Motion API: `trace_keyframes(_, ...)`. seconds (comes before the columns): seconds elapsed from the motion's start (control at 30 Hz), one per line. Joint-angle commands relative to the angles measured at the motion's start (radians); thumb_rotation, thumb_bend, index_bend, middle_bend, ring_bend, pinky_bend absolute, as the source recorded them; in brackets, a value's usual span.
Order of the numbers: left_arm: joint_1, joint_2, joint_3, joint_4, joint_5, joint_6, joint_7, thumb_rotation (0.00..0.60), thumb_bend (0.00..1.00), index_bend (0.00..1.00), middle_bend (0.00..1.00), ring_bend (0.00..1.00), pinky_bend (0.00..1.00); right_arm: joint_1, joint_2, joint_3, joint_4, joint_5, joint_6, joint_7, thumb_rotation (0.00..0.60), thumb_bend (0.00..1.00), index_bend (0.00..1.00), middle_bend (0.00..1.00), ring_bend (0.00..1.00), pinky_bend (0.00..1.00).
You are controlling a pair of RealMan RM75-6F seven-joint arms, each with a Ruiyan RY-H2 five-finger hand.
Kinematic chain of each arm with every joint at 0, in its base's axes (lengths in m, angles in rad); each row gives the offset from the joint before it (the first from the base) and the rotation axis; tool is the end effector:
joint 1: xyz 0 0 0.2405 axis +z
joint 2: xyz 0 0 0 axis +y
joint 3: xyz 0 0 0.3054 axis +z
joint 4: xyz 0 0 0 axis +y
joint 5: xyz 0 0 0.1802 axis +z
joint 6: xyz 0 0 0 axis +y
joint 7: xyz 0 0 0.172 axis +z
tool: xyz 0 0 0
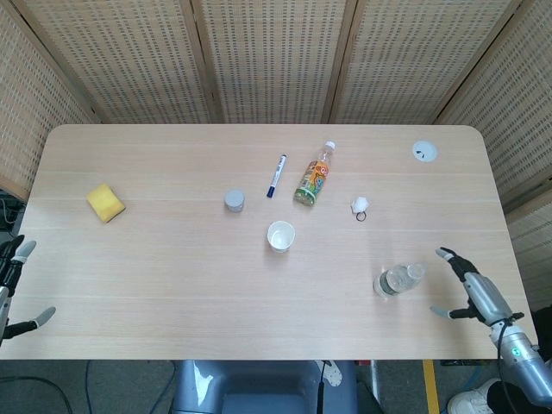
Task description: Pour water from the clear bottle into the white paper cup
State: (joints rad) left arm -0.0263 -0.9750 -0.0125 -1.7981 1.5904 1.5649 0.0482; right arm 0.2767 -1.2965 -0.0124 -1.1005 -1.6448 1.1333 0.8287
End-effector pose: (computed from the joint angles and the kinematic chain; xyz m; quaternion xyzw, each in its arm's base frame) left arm -0.3090 0.1823 0.2434 -0.6027 -0.3714 -0.3998 0.5823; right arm -0.3985 -0.2717 0.1275 0.5842 -0.5853 0.4038 0.3913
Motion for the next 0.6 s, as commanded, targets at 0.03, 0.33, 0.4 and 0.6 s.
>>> trace_keyframes(0.03,-0.001,0.000,-0.001,0.003,-0.006,-0.004,-0.001,0.600,0.03,0.00,0.00,0.00,0.00,0.035,-0.042,-0.011,0.028,-0.012,-0.029,0.049,0.600,0.00,0.00,0.00,0.00,0.00)
trace_keyframes(0.33,-0.008,0.001,-0.008,0.007,-0.028,-0.019,-0.003,0.600,0.03,0.00,0.00,0.00,0.00,0.090,-0.103,-0.024,0.043,0.000,-0.081,0.131,0.600,0.00,0.00,0.00,0.00,0.00)
trace_keyframes(0.4,-0.011,0.001,-0.007,0.008,-0.029,-0.025,-0.003,0.600,0.03,0.00,0.00,0.00,0.00,0.101,-0.110,-0.023,0.031,0.011,-0.099,0.137,0.600,0.00,0.00,0.00,0.00,0.00)
trace_keyframes(0.6,-0.015,0.003,-0.011,0.012,-0.038,-0.031,-0.010,0.600,0.02,0.00,0.00,0.00,0.00,0.130,-0.133,-0.016,0.012,0.041,-0.134,0.135,0.600,0.00,0.00,0.00,0.00,0.00)
